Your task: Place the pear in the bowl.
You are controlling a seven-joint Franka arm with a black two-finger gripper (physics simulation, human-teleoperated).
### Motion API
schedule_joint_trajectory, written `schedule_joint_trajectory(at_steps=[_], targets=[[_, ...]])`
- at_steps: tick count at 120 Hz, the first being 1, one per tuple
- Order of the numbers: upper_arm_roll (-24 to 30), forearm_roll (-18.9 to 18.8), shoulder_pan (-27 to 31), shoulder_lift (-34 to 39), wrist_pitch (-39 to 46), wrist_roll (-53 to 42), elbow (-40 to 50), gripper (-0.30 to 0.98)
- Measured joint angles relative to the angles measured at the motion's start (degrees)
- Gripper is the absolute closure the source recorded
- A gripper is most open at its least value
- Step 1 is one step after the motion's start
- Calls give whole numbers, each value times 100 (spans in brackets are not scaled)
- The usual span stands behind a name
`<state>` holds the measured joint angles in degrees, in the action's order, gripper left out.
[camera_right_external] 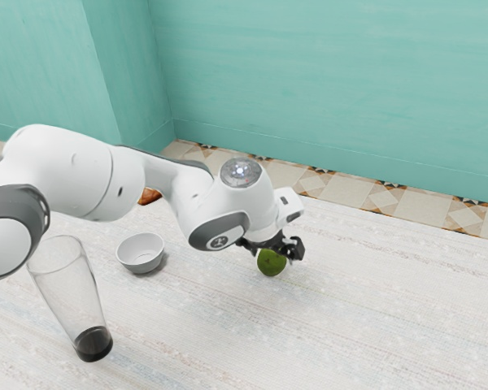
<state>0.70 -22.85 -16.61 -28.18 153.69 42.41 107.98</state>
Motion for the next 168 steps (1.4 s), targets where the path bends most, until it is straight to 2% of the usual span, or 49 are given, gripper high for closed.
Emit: schedule_joint_trajectory(at_steps=[53, 129, 148, 168], targets=[[-7, -21, 186, -272, 253, -288, -129, 3], [-7, -37, 199, -217, 400, -529, -62, 34], [-2, -61, 283, 218, 385, -534, 218, 40], [0, -87, 986, 847, 369, -505, 789, 46]])
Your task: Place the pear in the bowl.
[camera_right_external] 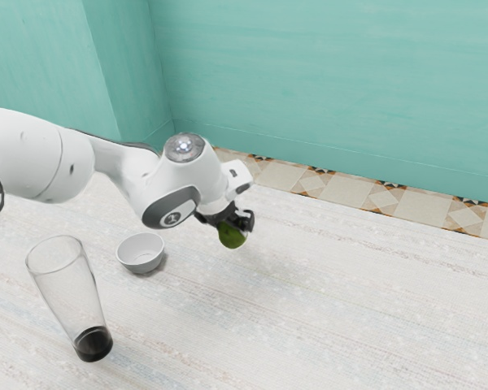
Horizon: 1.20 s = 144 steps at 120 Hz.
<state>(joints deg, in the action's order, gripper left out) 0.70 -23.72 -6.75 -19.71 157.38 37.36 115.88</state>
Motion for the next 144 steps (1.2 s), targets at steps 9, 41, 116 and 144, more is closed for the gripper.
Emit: schedule_joint_trajectory(at_steps=[9, 41, 116, 144], targets=[[3, -12, 385, 70, -3, 13, 52, 46], [97, -30, 1610, 382, -14, 57, 151, 49], [326, -55, 1764, 1219, -706, 218, 1285, 43], [333, 71, 1765, 1143, -787, 147, 1265, 21]])
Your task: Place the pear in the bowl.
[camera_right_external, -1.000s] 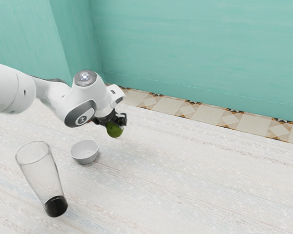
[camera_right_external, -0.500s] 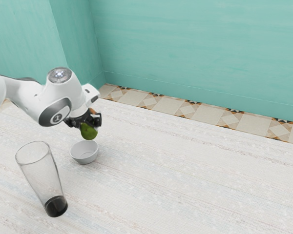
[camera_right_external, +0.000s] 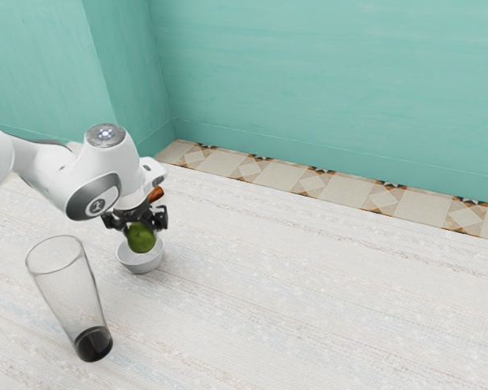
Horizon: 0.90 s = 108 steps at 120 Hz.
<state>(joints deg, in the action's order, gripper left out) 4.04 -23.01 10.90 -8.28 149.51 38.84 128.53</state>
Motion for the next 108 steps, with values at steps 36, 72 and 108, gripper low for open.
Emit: schedule_joint_trajectory(at_steps=[36, 72, 108], targets=[[100, 55, -162, 158, -36, -114, -437, 6], [-26, 2346, -936, 392, -2521, -1223, -2572, 3], [-439, 3101, -667, 681, -4926, -2794, -3721, 2]])
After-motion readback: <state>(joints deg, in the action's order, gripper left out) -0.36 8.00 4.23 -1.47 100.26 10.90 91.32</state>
